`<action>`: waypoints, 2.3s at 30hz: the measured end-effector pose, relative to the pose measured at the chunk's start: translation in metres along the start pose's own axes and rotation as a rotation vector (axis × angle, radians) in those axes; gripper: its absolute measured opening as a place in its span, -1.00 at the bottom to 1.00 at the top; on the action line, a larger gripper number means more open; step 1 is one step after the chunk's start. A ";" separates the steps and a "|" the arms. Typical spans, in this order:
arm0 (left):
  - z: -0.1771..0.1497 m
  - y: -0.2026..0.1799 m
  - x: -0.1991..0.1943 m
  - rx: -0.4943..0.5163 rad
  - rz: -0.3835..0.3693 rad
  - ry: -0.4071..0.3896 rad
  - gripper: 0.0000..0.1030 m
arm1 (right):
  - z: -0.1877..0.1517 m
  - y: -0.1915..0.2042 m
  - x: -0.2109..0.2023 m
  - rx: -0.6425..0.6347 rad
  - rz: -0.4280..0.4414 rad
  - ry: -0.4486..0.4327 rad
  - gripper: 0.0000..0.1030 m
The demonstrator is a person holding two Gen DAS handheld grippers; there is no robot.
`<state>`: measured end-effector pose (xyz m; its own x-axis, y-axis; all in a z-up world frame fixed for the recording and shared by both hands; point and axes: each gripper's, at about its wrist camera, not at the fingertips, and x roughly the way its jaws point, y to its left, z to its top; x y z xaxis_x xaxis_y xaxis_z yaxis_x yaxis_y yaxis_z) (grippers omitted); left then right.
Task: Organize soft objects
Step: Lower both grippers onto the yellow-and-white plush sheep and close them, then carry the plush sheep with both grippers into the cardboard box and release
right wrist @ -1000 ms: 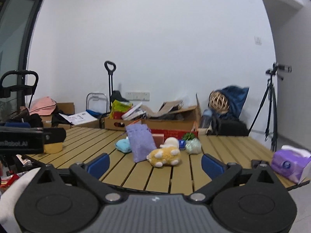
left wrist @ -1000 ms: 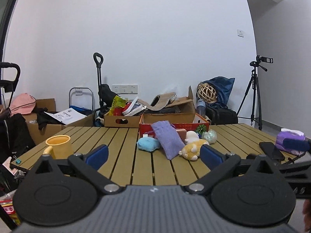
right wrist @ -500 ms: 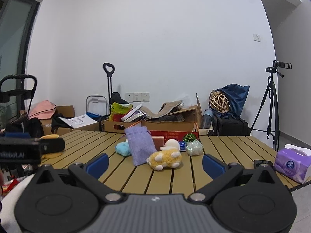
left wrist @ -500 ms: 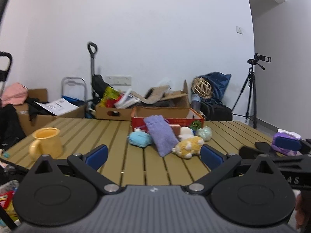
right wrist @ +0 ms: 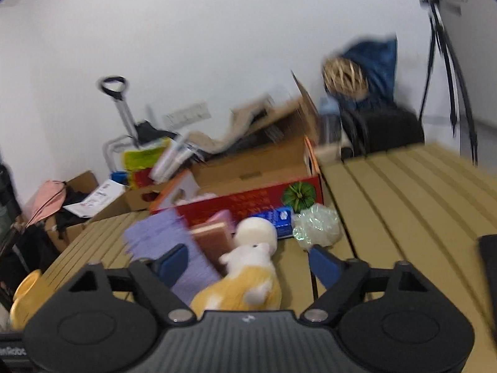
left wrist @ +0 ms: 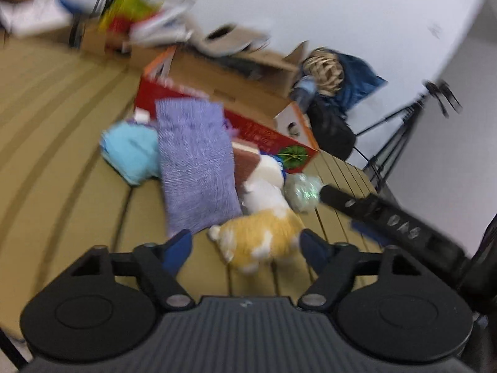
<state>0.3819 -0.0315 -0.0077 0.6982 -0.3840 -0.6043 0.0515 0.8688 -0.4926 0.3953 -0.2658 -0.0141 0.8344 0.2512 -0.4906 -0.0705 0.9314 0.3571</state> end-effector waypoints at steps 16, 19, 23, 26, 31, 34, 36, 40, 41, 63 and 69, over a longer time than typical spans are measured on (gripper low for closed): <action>-0.005 0.032 0.061 -0.076 -0.090 0.118 0.24 | -0.023 -0.040 0.081 0.266 0.141 0.203 -0.12; -0.006 0.029 0.059 -0.086 -0.110 0.123 0.10 | -0.021 -0.033 0.074 0.225 0.122 0.203 -0.12; -0.010 0.023 0.053 -0.055 -0.103 0.116 0.05 | -0.023 -0.037 0.064 0.233 0.125 0.207 -0.12; -0.012 0.021 0.049 -0.032 -0.096 0.106 0.03 | -0.025 -0.042 0.063 0.269 0.135 0.217 -0.12; -0.015 0.010 0.046 0.006 -0.094 0.085 0.03 | -0.029 -0.044 0.052 0.299 0.120 0.218 -0.13; -0.019 0.002 0.041 0.034 -0.083 0.066 0.03 | -0.030 -0.046 0.047 0.310 0.125 0.217 -0.16; -0.020 0.002 0.039 0.049 -0.076 0.049 0.03 | -0.030 -0.042 0.046 0.303 0.126 0.215 -0.17; -0.016 0.004 0.030 0.023 -0.101 0.013 0.02 | -0.026 -0.030 0.035 0.254 0.121 0.173 -0.18; -0.015 0.004 0.026 0.018 -0.109 -0.002 0.02 | -0.024 -0.030 0.032 0.257 0.128 0.159 -0.18; 0.168 -0.047 0.207 -0.017 -0.083 0.045 0.00 | 0.146 -0.073 0.200 0.282 0.064 0.115 -0.18; 0.168 -0.036 0.250 -0.030 -0.015 0.103 -0.01 | 0.147 -0.072 0.241 0.148 -0.057 0.163 -0.24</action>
<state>0.6745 -0.1060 -0.0359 0.6200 -0.4288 -0.6571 0.0395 0.8534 -0.5197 0.6819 -0.3105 -0.0413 0.7343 0.2497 -0.6312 0.0654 0.8995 0.4319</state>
